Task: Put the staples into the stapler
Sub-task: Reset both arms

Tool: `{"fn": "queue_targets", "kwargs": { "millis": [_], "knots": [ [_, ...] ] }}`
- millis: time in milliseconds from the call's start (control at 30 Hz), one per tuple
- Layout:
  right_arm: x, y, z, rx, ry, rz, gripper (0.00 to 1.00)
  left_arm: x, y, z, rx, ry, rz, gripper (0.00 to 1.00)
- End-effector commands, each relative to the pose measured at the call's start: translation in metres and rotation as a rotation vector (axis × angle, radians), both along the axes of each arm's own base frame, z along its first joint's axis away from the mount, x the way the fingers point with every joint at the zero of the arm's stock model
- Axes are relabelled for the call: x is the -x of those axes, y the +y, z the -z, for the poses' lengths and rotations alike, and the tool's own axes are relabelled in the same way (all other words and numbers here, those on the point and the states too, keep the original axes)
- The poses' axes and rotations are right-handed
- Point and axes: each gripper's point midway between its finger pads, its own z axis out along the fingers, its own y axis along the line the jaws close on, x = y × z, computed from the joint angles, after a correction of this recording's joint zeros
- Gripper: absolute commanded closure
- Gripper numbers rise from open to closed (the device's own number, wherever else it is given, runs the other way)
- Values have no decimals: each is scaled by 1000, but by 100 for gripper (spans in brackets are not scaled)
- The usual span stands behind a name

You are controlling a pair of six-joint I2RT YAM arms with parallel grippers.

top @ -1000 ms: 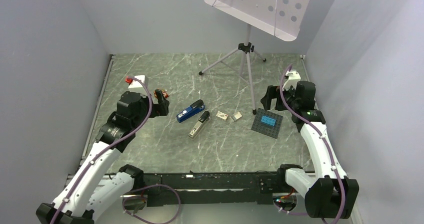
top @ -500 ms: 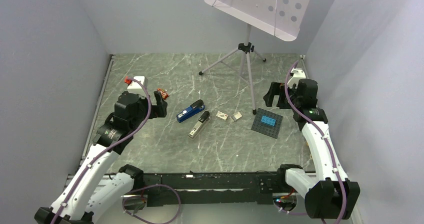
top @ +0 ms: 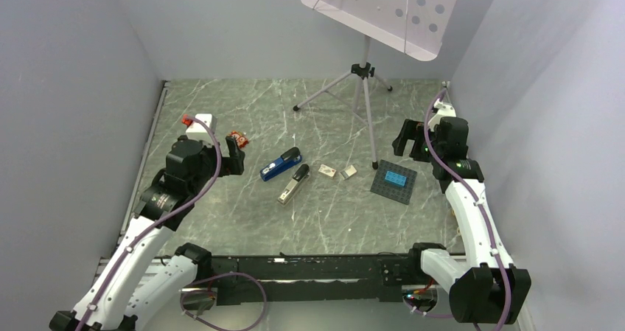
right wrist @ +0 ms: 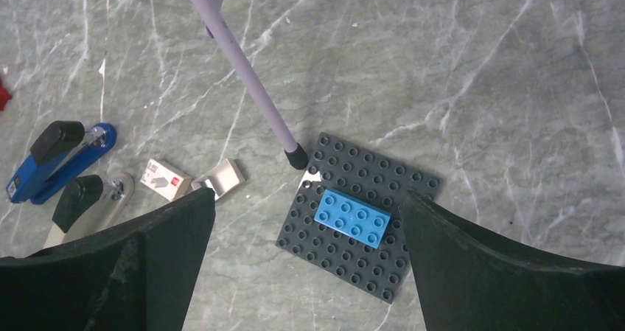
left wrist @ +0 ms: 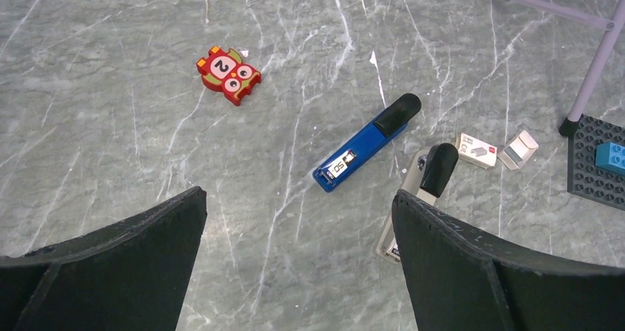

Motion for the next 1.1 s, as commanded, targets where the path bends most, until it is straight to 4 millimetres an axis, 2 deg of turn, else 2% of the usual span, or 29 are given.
{"fn": "queue_targets", "kwargs": {
  "millis": [0,467,667,733,767,800,900,967,1067],
  "knots": [
    [-4,-8,-23,-2,-47,58,0,0,4,-25,1,-56,-6,0],
    [-4,-8,-22,-4,-47,61,0,2,5,-26,7,-62,-12,0],
    [1,9,-17,3,-48,-78,0,3,-7,-26,33,-78,54,1],
    [6,20,-15,29,-68,-193,0,4,-21,-27,49,-97,140,1],
    [11,34,-13,35,-93,-314,0,6,-31,-29,66,-120,197,1],
    [19,46,-11,64,-124,-454,0,8,-43,-32,82,-144,269,1],
    [58,94,-1,79,-251,-948,0,15,-70,-34,115,-201,442,1],
    [72,109,9,87,-290,-1106,0,19,-81,-32,113,-237,522,1],
    [84,127,34,225,-315,-1343,0,24,-89,-28,82,-301,608,1]
  ]
}}
